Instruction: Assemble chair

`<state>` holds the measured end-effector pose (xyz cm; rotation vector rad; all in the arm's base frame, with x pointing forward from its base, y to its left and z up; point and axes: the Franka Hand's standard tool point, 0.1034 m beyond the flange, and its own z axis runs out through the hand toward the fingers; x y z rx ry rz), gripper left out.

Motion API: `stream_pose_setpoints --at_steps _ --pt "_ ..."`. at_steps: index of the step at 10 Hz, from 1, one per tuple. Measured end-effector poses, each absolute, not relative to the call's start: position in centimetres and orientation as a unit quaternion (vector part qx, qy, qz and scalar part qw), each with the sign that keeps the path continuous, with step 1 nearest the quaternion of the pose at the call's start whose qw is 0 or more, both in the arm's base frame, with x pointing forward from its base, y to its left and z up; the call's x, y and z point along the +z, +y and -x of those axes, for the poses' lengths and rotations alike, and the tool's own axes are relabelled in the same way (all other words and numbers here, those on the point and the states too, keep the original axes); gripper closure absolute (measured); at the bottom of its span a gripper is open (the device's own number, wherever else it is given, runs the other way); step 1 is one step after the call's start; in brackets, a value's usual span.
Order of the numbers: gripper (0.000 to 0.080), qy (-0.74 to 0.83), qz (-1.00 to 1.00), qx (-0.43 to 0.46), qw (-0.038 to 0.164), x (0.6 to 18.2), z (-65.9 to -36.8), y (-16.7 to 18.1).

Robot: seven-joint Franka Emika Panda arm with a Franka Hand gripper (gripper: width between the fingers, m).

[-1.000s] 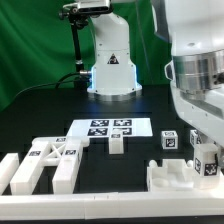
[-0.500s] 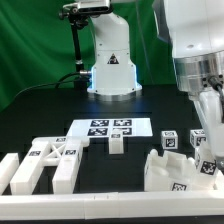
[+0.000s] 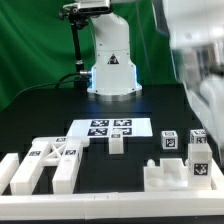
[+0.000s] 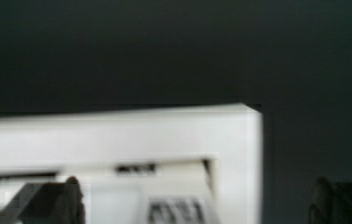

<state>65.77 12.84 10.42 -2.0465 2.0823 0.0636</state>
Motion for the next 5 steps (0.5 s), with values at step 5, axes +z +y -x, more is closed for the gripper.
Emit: stream_pose_setpoints --at_steps 5 --pt "0.0151 0.697 0.708 0.022 0.107 9.8 -65.39 13.18"
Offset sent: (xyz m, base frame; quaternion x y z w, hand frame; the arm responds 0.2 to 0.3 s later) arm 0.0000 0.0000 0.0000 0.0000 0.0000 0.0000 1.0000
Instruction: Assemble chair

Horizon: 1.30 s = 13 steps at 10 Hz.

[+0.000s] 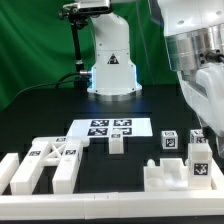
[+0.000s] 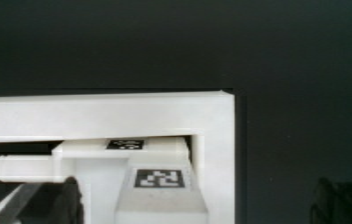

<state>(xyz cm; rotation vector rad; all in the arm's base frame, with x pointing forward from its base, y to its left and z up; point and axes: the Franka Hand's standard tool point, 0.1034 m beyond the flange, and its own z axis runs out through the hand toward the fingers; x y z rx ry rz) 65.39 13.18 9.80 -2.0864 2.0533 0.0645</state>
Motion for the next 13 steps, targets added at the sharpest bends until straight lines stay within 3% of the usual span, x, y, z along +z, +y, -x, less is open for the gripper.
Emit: stream_pose_setpoints --at_steps 4,6,11,13 --pt "0.0151 0.561 0.821 0.009 0.105 11.7 -63.5 10.9" --pt "0.0151 0.48 0.872 0.011 0.093 11.7 -62.0 11.3" --pt "0.0151 0.314 0.945 -0.007 0.092 11.5 -62.0 11.3" --pt "0.0151 0.189 0.979 -0.016 0.079 9.7 -59.6 8.2"
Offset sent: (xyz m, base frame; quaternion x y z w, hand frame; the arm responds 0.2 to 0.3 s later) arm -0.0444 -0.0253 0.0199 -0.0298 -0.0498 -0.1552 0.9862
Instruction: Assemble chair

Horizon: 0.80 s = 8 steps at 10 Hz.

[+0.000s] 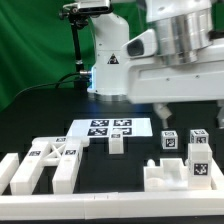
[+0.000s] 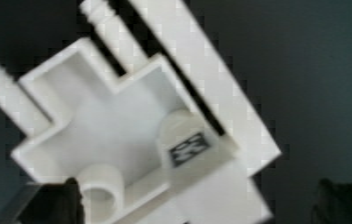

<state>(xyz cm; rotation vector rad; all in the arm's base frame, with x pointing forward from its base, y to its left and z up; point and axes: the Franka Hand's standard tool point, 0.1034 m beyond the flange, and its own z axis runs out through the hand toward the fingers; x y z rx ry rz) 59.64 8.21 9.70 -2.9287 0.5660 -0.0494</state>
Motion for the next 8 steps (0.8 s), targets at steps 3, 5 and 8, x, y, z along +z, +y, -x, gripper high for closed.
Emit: stream_pose_setpoints --at_steps 3,5,8 --pt "0.0151 0.033 0.998 -0.013 0.054 7.4 -56.7 3.3" --pt "0.0151 -0.007 0.999 -0.016 0.05 6.3 -56.0 2.8" --pt "0.0151 -0.001 0.999 -0.007 0.053 6.4 -56.2 2.8"
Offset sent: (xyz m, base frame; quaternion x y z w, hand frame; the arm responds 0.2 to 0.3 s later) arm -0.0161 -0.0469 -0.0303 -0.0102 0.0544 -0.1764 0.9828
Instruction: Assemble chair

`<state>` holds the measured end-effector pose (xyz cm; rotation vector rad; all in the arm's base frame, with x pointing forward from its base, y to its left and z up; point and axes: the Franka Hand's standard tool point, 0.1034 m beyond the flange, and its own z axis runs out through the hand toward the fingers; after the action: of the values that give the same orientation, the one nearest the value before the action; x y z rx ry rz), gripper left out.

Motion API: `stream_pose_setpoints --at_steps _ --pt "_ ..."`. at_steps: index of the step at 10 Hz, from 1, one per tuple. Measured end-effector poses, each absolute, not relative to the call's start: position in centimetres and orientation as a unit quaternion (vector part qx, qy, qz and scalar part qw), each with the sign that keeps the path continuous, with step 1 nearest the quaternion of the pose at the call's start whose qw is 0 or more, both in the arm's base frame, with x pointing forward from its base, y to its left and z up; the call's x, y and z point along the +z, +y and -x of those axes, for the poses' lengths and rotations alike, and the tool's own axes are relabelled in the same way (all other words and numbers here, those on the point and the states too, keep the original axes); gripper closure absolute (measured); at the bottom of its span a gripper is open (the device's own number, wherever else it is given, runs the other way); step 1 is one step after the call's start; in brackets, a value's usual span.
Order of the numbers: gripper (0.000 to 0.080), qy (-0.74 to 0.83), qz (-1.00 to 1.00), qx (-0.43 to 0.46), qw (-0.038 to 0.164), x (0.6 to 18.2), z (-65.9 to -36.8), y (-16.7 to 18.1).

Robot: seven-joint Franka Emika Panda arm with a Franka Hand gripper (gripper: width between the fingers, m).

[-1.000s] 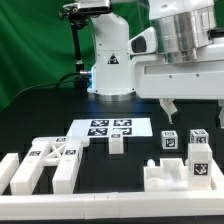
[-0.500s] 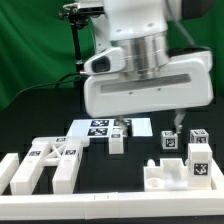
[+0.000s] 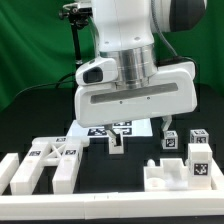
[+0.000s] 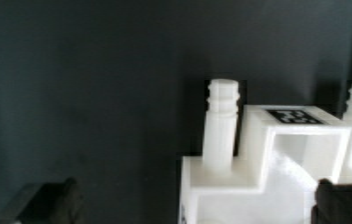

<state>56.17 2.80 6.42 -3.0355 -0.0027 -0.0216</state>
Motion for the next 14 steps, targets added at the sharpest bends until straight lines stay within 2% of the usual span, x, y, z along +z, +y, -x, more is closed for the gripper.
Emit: stream_pose_setpoints --at_steps 1,3,4,7,8,10,14 --pt "0.0151 -0.007 0.997 0.053 0.054 5.7 -54.6 2.0" --pt "0.0151 -0.014 0.979 0.203 0.019 5.6 -52.2 -1.4" --pt "0.0151 -0.013 0.974 0.224 0.024 5.4 -52.3 -2.5" --pt "0.0151 -0.008 0.951 0.308 0.035 5.4 -50.9 -2.3" --pt "0.0151 -0.01 0.93 0.365 0.039 5.4 -50.2 -2.1" --pt "0.0151 -0.009 0.907 0.421 0.035 4.3 -48.9 -1.0" --pt "0.0151 -0.01 0.909 0.415 0.031 3.9 -48.9 -0.7"
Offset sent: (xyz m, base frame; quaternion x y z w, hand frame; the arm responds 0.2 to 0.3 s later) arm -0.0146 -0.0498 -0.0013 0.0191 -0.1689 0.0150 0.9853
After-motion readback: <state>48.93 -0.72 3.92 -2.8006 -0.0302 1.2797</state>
